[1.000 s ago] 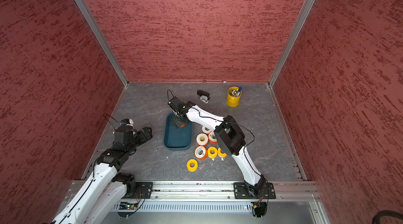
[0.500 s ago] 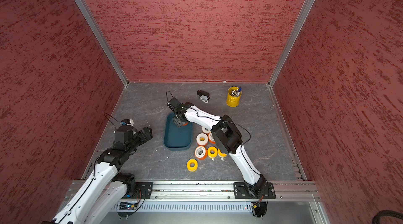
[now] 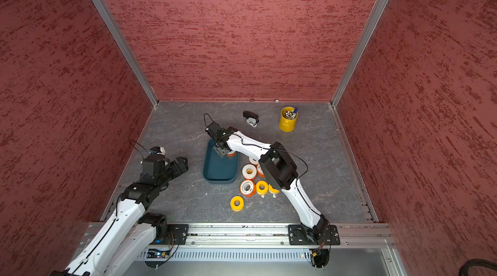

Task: Put the sealing tape into the storage box
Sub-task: Place the sealing tape in the storage box.

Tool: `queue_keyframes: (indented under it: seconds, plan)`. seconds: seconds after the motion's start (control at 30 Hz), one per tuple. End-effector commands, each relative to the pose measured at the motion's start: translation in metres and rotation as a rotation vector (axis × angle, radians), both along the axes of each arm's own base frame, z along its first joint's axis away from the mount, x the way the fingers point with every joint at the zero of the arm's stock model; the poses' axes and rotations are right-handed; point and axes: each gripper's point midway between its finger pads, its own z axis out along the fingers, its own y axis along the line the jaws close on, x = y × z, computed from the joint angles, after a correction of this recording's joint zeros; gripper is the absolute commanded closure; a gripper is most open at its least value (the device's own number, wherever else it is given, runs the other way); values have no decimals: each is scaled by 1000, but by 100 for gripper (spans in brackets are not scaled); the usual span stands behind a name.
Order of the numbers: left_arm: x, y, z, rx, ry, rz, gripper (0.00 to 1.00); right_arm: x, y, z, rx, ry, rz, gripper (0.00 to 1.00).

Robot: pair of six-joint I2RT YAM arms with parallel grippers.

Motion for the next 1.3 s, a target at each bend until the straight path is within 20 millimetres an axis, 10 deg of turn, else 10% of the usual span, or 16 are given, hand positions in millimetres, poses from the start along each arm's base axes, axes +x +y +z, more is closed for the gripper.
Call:
queue_keyframes:
  seconds: [0.0, 0.3, 0.6, 0.93, 1.27]
  plan:
    - [4, 0, 4, 2, -24, 4, 0, 5, 1, 1, -27, -34, -1, 17]
    - [4, 0, 5, 3, -26, 3, 0, 0, 6, 21, 27, -43, 11, 18]
    - [3, -1, 6, 1, -30, 1, 0, -17, 1, 89, 207, -121, 22, 18]
    - [0, 3, 13, 0, -52, 22, 0, -48, -69, 128, 347, -280, -68, 16]
    - [-12, 27, 16, 19, -32, 168, 0, -82, -163, 113, 359, -401, -247, 13]
